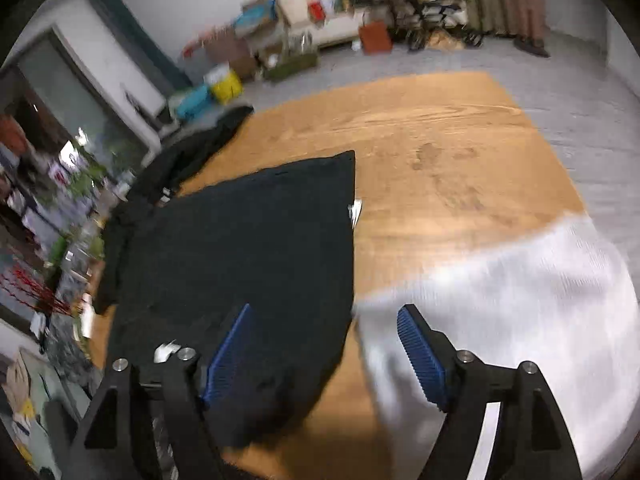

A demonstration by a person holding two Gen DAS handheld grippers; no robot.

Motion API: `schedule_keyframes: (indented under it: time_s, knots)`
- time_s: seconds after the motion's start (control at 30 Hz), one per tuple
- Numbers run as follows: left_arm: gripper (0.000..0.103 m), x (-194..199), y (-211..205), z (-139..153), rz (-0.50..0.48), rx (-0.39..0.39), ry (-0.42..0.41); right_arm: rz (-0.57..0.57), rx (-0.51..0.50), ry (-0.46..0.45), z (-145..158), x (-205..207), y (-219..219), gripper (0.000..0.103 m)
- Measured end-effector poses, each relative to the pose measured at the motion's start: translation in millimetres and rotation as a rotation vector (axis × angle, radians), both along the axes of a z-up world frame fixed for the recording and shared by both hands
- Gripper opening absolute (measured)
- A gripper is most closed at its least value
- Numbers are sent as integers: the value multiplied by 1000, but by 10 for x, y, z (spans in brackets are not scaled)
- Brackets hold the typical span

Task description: Fold clothes

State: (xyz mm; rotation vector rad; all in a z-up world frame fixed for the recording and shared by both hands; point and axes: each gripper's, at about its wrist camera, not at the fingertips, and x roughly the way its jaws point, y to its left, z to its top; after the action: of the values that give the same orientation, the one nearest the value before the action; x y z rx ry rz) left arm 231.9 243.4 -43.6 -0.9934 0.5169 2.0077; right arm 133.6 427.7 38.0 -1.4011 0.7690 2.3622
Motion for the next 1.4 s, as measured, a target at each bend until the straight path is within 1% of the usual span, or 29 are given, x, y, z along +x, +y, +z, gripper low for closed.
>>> schedule_keyframes:
  time_s: [0.03,0.1,0.2,0.3,0.43,0.53,0.57,0.6,0.67,0.7,0.73,0.77,0.83,0.93,1.0,1.07,1.13,1.2,1.23,1.3,1.33,1.37,1.4]
  knots:
    - [8,10,-21,-52,-9,-6,0,-21,-15,-42,-75,-127,88,57]
    - [8,80,10,-56,-33,-11,-4,14,-39,-107,-256,-422,196,55]
    - [8,144,6,-29,-48,-27,-13,68,-16,-183,-443,-718,190,55]
    - [8,151,9,-13,-48,-27,-15,99,-21,-205,-559,-867,179,59]
    - [8,112,14,-16,-40,-21,-33,133,-36,-227,-688,-952,121,60]
    - [8,104,2,10,-33,-8,-31,143,-32,-253,-793,-946,133,58]
    - [8,115,-5,15,-33,-2,-29,144,-15,-247,-785,-937,142,55]
    - [8,122,-8,21,-32,6,-29,146,-8,-258,-791,-930,156,52]
    - [8,149,-16,34,-28,18,-20,141,-4,-262,-780,-900,196,27]
    - [8,166,-28,43,-11,27,-9,141,-27,-261,-783,-886,220,20]
    - [8,181,-42,52,7,37,1,141,-55,-261,-787,-871,246,10]
    - [8,171,-103,92,38,75,-19,144,-84,-256,-766,-872,257,6]
    - [8,150,-227,173,99,152,-58,152,-140,-245,-717,-878,274,6]
    - [8,27,-498,322,203,231,-57,190,-113,-194,-450,-1003,159,6]
    - [8,-115,-705,328,284,270,-114,225,-97,-149,-257,-1146,3,6]
    - [8,-254,-904,254,372,275,-171,271,-82,-105,-80,-1326,-216,6]
    - [8,-366,-1113,140,462,264,-229,320,-78,-85,-35,-1490,-447,6]
    - [8,-447,-1327,18,539,271,-306,375,-89,-85,-91,-1705,-758,6]
    - [8,-474,-1418,-39,572,273,-340,392,-103,-90,-146,-1775,-834,6]
    - [8,-516,-1502,-150,599,243,-390,426,-132,-116,-309,-1991,-1073,6]
    - [8,-527,-1503,-201,599,224,-413,436,-129,-133,-398,-2069,-1166,8]
    - [8,-513,-1499,-246,592,216,-442,444,-126,-151,-491,-2129,-1269,13]
    - [10,-522,-1503,-285,594,218,-477,436,-137,-169,-576,-2170,-1336,23]
